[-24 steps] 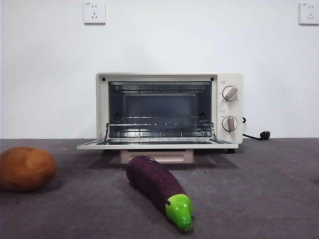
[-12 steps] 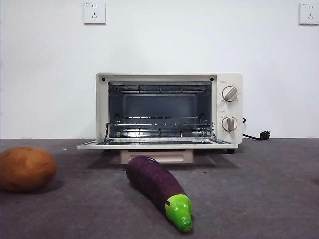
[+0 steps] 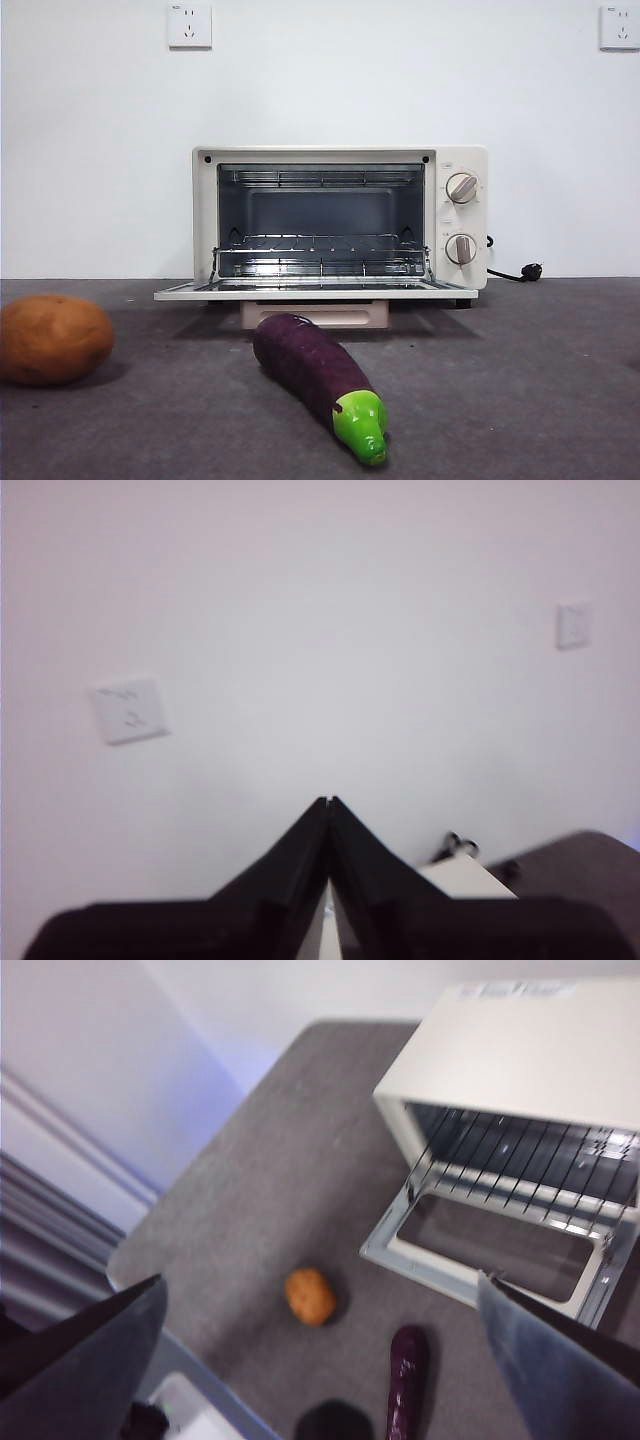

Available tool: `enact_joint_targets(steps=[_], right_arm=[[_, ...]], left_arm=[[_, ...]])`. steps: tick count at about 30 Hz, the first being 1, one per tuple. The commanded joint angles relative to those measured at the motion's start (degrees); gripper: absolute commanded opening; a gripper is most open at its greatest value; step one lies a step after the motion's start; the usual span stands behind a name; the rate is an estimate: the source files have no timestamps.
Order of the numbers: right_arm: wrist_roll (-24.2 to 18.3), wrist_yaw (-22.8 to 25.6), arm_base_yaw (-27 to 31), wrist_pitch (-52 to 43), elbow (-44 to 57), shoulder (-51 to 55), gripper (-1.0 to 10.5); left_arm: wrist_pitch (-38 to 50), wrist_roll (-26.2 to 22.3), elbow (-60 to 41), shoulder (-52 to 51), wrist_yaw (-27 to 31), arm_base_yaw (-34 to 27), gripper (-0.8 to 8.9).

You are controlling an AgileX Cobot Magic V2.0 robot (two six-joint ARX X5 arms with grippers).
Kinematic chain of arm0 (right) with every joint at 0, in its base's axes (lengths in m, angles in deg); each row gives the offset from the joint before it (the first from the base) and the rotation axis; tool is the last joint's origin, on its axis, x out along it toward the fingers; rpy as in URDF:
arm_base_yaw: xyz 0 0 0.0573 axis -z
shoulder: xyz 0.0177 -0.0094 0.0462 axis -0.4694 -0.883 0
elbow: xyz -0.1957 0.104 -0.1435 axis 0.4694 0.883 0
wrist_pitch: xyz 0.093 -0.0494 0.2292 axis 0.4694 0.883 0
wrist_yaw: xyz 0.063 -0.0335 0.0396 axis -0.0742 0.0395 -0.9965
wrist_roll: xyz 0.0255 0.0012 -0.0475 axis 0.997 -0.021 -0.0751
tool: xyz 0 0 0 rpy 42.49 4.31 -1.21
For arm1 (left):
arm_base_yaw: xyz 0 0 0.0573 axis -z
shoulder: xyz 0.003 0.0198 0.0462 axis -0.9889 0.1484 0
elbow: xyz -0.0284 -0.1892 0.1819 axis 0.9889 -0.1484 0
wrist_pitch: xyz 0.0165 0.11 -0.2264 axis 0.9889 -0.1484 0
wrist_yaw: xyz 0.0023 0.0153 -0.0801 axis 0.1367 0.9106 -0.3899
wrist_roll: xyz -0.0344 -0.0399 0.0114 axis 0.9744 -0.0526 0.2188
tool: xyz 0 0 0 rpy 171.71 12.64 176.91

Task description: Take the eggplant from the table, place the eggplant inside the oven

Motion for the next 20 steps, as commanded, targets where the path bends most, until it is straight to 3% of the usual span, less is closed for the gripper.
enact_joint_targets(steps=[1,7,15,20], right_arm=[[-2.2,2.6,-3.7,1.1,-0.2,-1.8,5.3],[-4.3,12.5,-11.6,4.3,-0.1,-6.4,5.3],[-4.7,18.3,-18.6,4.3,0.0,-14.5,5.4],[-4.7,18.8,-20.5,4.4,0.1,-19.6,5.4]], left_arm=[[0.2,-1.6,3.9,-1.6,2.9,-0.2,-0.06],[0.2,-2.7,3.7,-5.7,5.7,-0.2,-0.06],[0.2,-3.4,-3.4,-13.1,9.1,-0.2,-0.06],[0.2,-3.5,-10.6,-18.3,9.1,-0.2,-0.06]])
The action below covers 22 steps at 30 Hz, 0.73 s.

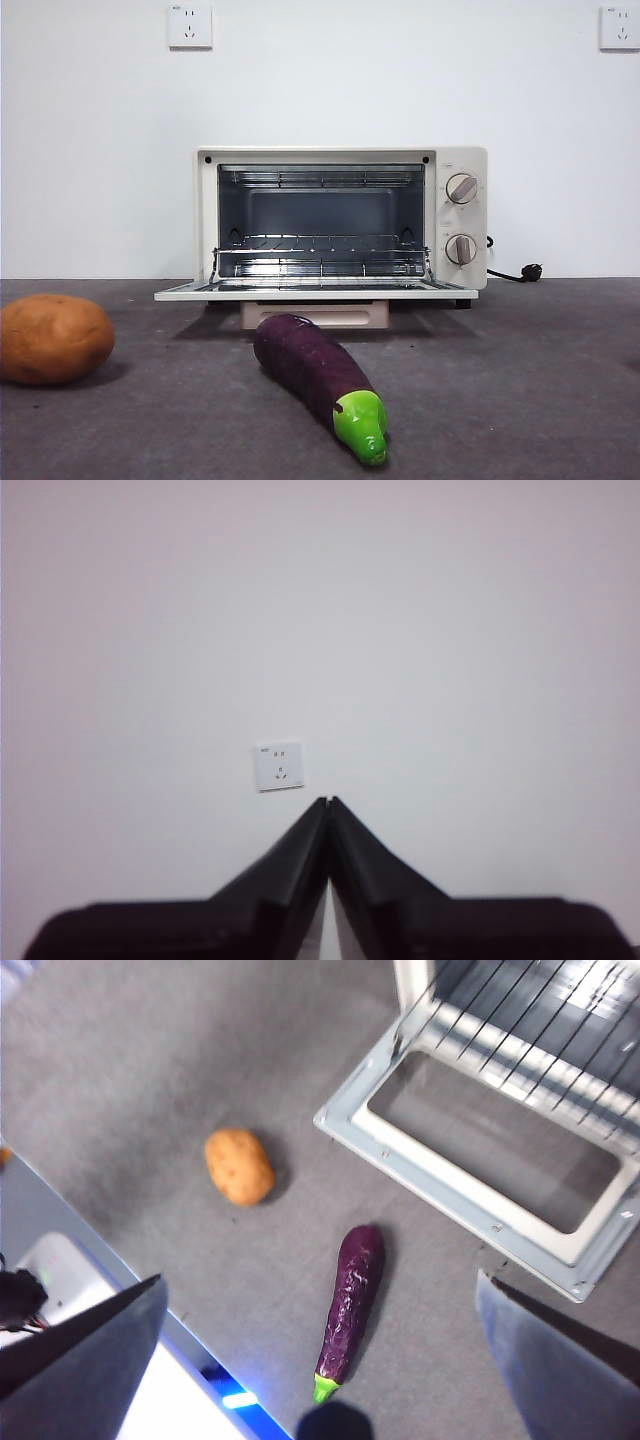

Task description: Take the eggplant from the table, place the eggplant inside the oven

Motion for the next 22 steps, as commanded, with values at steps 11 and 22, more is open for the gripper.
enact_joint_targets(steps=[11,22], right_arm=[[-0.9,4.7,-1.8,-1.2,13.6,-4.7,5.4],[2.4,2.6,-3.6,-15.1,32.3,-4.7,5.4]], left_arm=[[0.2,-0.8,-15.6,-9.9,4.2,-0.2,-0.06],[0.2,-0.5,-28.0,-17.4,6.0,-0.2,-0.06]])
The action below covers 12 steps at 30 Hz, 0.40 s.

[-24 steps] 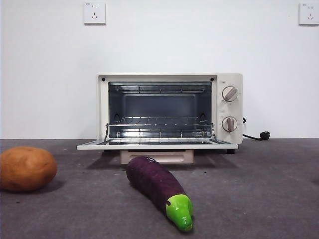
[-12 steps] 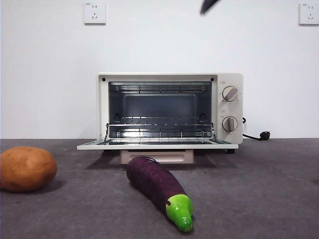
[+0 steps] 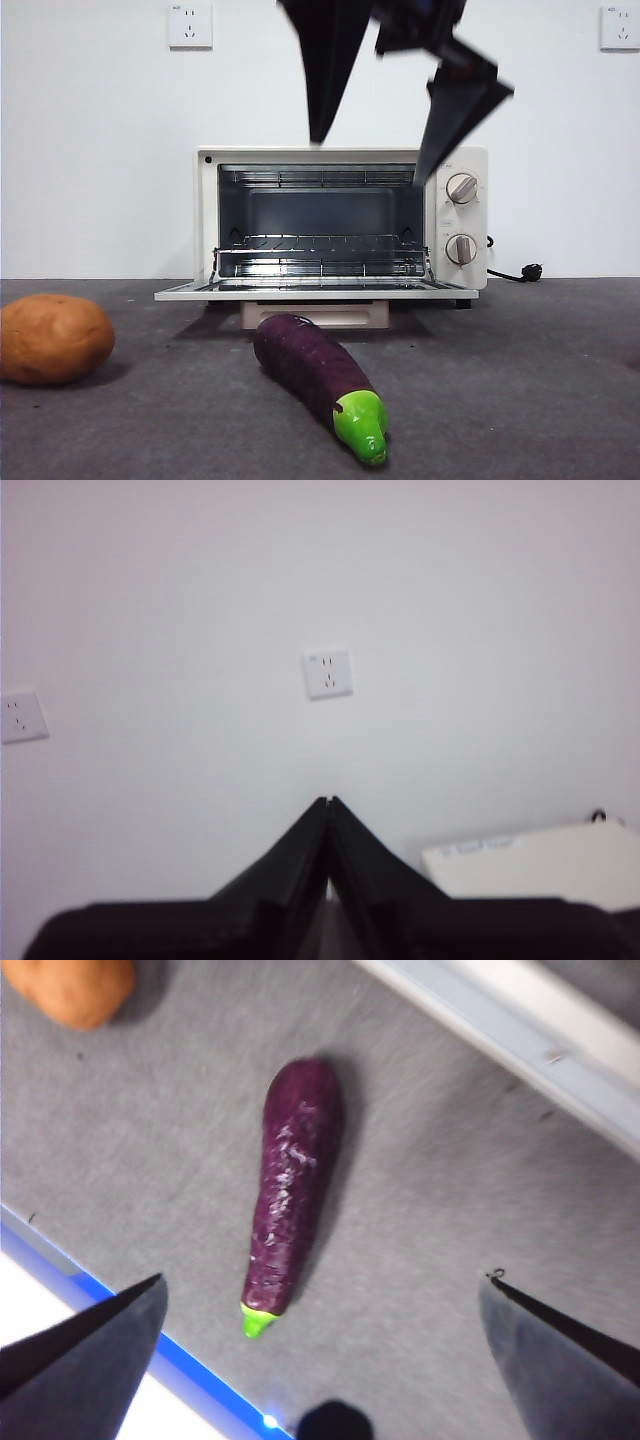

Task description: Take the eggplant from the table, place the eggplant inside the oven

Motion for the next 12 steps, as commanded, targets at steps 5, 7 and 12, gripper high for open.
enact_joint_targets(steps=[5,7,12], right_arm=[[3.7,-1.1,-3.2,-8.5,7.3,-0.3,5.4],[4.8,-1.1,-4.2,-11.1,9.1,-0.3,5.4],[7.0,-0.9,-6.1,-17.3,13.7,-0.3,5.4]], left_arm=[[0.2,0.5,-10.8,-6.4,0.4,-0.2,-0.06],[0.2,1.0,-14.8,-8.7,1.5,-0.2,-0.06],[0.2,2.4,-23.0,-13.7,3.9,-0.2,-0.06]])
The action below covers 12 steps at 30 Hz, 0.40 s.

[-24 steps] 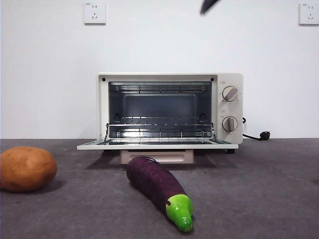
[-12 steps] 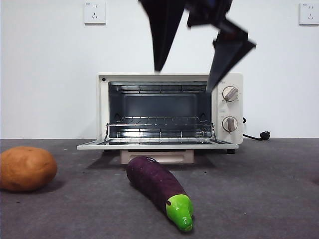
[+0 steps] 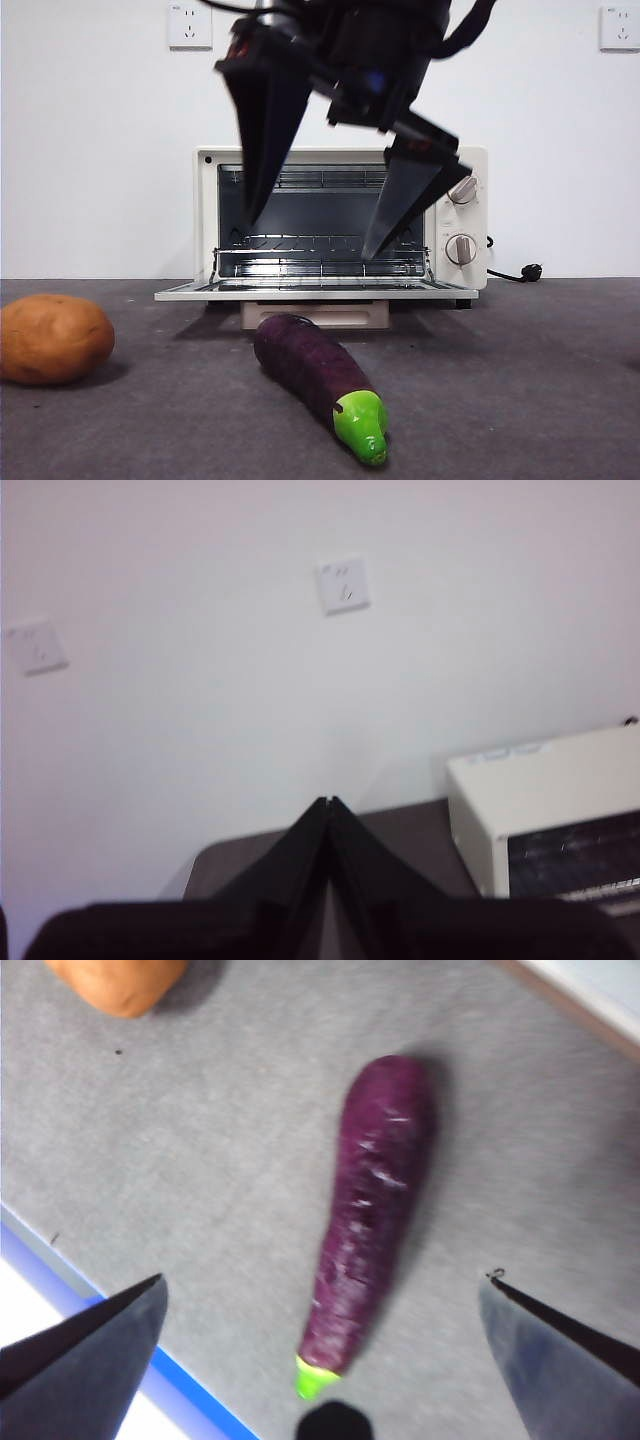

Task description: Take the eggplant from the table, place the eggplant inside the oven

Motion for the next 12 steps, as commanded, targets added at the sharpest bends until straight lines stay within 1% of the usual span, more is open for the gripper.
enact_joint_targets(steps=[1,6,12], right_arm=[[2.7,0.0,-1.0,-3.4,3.2,-0.3,5.4],[4.6,0.0,-1.1,-7.8,8.3,-0.3,5.4],[6.6,0.1,-1.1,-11.6,13.4,-0.3,5.4]], left_arm=[[0.3,1.4,-3.6,-2.5,0.6,-0.2,-0.06],[0.3,1.6,-6.9,-5.6,1.4,-0.2,-0.06],[0.3,2.0,-7.0,-7.2,1.4,-0.2,-0.06]])
